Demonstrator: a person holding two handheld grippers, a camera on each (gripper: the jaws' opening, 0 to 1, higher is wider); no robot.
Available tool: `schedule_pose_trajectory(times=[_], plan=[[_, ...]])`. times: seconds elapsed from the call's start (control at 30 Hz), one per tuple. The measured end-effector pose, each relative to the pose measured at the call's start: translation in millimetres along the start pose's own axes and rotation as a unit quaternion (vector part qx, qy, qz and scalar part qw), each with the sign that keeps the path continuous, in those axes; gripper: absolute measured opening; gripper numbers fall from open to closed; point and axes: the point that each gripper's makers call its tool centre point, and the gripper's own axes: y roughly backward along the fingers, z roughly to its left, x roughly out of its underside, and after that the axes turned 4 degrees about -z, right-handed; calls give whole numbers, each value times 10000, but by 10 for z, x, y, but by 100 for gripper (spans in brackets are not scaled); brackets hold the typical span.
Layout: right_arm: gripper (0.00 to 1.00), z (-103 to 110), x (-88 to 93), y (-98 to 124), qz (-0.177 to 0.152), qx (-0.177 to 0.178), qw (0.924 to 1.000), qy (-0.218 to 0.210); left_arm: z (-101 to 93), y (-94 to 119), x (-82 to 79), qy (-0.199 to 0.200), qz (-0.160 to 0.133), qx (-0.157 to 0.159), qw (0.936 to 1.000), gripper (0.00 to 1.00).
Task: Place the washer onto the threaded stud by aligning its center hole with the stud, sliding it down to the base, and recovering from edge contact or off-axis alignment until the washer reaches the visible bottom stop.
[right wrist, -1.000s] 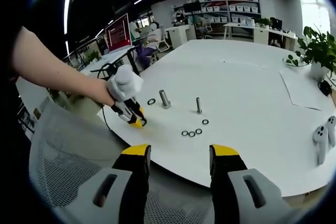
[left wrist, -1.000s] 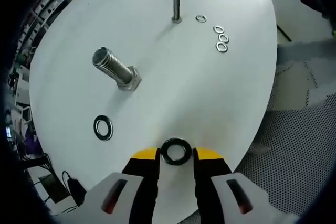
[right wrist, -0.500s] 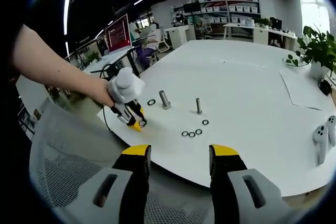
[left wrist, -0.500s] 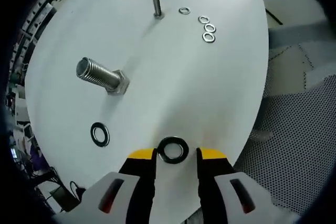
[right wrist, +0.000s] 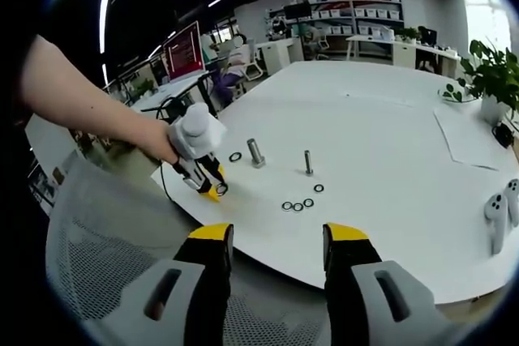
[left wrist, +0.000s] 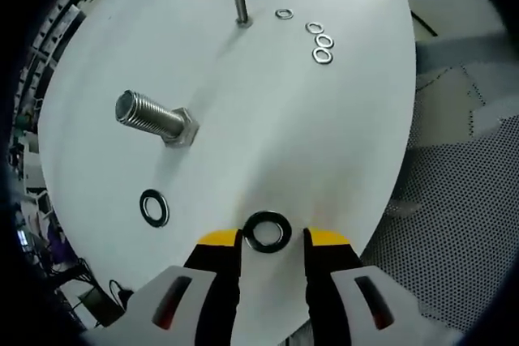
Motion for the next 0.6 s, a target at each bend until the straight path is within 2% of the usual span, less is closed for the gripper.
schedule_pose_trajectory(times=[0.03,0.07,0.4,0.6], plan=[[47,1,7,-3,21,-5,10000,6,37,10,6,-25,-56,-53,10000,24],[47,5,4,-4,16,-14,10000,7,26,10,4,-33,-107,25,9999,22],[46,8,-11,-4,-30,-25,10000,3,9,28,-5,-52,-42,-92,9999,20],[46,6,-7,-4,-15,-23,10000,6,36,26,17,87,-164,-64,9998,19]])
